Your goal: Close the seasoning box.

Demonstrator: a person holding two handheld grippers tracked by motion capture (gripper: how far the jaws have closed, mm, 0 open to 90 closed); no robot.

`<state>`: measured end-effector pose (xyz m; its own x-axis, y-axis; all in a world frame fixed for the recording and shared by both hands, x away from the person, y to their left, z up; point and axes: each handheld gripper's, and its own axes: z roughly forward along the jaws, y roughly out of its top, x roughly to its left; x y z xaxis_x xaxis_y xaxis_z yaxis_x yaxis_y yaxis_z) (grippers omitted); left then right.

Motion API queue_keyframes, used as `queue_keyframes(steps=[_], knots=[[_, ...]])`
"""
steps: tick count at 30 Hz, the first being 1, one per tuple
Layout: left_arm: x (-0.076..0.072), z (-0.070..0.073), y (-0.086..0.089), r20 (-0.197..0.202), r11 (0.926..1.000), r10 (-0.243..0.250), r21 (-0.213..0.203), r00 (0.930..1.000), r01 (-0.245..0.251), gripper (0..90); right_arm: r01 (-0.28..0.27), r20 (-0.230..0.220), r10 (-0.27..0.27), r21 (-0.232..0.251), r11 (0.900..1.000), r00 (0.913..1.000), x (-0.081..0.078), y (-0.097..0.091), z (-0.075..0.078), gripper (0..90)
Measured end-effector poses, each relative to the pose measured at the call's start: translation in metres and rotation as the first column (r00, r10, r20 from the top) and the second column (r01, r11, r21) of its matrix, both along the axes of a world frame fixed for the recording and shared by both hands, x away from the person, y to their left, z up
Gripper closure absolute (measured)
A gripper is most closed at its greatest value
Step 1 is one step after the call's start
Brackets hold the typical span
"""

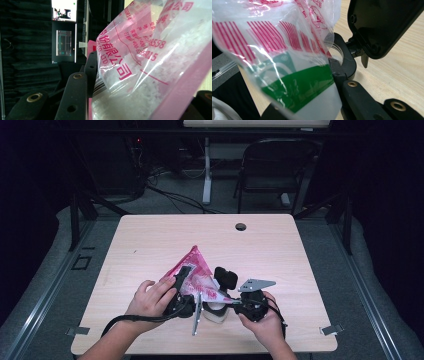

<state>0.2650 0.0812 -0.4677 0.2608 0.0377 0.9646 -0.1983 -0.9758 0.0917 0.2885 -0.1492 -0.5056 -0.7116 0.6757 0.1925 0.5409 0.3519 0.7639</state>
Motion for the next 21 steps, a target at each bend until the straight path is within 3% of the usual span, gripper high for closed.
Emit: queue_keyframes(steps=[21], knots=[[0.0007,-0.0037,0.0030,-0.016,0.9998,0.012,-0.019,0.9998,-0.012,65.5,-0.001,0.009,0.001,-0.001,1.0000,1.0000,-0.0009,0.0000,0.0018,89.9]])
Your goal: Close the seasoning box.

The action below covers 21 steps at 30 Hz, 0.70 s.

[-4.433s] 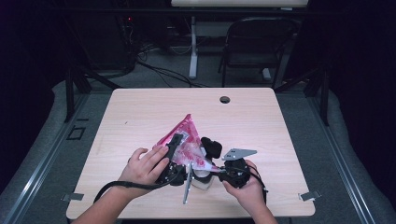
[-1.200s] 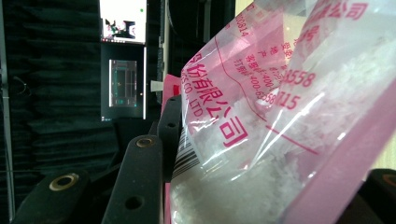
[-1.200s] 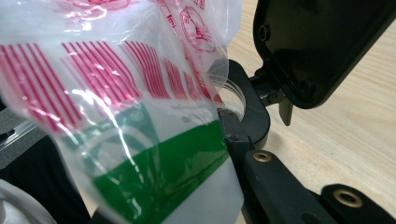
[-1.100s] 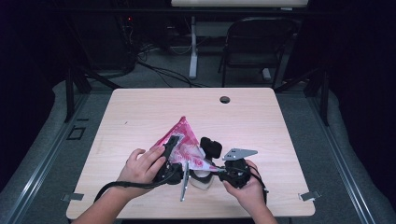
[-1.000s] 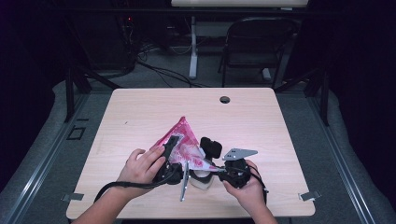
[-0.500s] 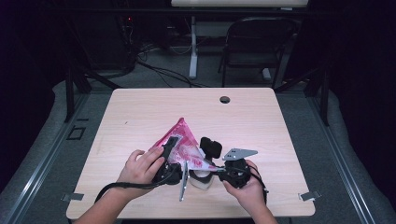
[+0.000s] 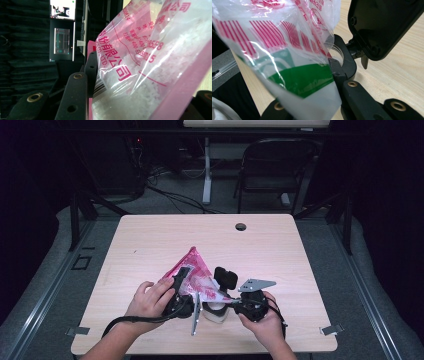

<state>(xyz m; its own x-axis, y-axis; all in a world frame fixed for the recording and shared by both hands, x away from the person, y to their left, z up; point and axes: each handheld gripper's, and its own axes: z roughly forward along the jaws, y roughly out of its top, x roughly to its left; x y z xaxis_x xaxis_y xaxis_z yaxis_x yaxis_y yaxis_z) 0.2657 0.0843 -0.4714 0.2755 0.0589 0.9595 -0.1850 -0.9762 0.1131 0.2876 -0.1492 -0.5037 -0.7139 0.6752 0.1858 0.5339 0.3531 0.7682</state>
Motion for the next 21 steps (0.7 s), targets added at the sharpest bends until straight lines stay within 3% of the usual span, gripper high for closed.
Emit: queue_keyframes(steps=[21], knots=[[0.0005,-0.0067,0.0042,-0.025,0.9992,0.018,-0.035,0.9995,-0.019,65.7,0.000,0.013,0.000,0.014,0.9999,0.9999,-0.0011,-0.0004,0.0024,89.8]])
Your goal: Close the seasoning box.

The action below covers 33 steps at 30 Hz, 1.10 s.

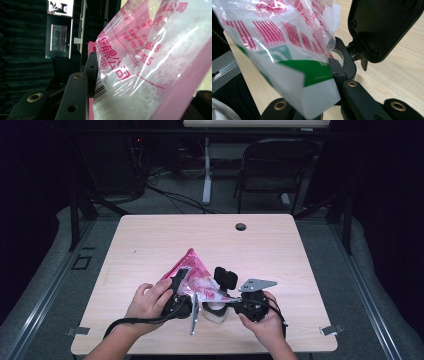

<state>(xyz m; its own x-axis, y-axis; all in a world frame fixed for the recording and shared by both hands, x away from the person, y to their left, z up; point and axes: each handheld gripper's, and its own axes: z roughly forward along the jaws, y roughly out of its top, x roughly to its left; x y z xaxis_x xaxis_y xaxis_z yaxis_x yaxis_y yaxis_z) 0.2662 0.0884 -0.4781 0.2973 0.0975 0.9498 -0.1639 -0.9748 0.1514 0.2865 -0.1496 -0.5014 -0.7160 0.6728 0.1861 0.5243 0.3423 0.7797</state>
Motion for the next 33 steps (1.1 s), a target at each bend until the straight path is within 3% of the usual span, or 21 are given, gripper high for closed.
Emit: queue_keyframes(steps=[14,24,33], knots=[[0.000,-0.005,0.003,-0.029,0.9996,0.011,-0.026,0.9995,-0.012,66.8,0.003,0.006,-0.003,0.002,1.0000,1.0000,-0.001,0.000,0.002,89.8],[0.001,-0.009,0.007,-0.074,0.9970,0.023,-0.072,0.9970,-0.028,67.6,-0.001,0.009,0.001,0.003,1.0000,1.0000,-0.002,0.001,0.002,89.8],[0.001,-0.012,0.008,-0.087,0.9945,0.023,-0.100,0.9959,-0.032,68.2,0.000,0.010,0.000,0.000,1.0000,1.0000,-0.001,0.001,0.002,89.8]])
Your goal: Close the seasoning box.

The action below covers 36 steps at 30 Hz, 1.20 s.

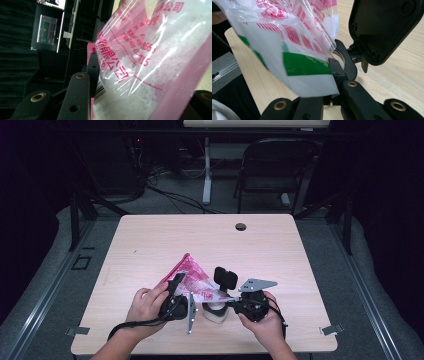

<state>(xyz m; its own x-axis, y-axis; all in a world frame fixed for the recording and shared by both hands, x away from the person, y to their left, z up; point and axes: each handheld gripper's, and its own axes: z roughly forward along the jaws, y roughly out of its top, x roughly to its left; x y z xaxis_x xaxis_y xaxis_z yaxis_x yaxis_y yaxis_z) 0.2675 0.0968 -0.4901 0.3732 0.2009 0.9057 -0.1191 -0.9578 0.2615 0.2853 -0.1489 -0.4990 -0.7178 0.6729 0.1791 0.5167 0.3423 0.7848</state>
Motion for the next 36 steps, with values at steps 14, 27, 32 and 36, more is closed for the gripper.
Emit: queue_keyframes(steps=[14,27,32,36], knots=[[0.001,-0.009,0.006,-0.032,0.9990,0.018,-0.040,0.9993,-0.020,68.4,0.002,0.002,-0.002,0.007,1.0000,1.0000,0.000,0.003,-0.001,89.7],[0.001,-0.019,0.012,-0.074,0.9941,0.040,-0.097,0.9964,-0.047,68.8,-0.005,0.009,0.005,0.010,0.9999,1.0000,0.000,0.007,0.000,89.7],[0.001,-0.021,0.014,-0.091,0.9912,0.049,-0.118,0.9947,-0.060,69.0,-0.005,0.006,0.005,0.012,0.9999,1.0000,0.000,0.008,0.000,89.7],[0.001,-0.025,0.015,-0.105,0.9886,0.051,-0.136,0.9932,-0.065,68.9,-0.006,0.009,0.006,0.007,1.0000,0.9999,0.000,0.009,0.001,89.7]])
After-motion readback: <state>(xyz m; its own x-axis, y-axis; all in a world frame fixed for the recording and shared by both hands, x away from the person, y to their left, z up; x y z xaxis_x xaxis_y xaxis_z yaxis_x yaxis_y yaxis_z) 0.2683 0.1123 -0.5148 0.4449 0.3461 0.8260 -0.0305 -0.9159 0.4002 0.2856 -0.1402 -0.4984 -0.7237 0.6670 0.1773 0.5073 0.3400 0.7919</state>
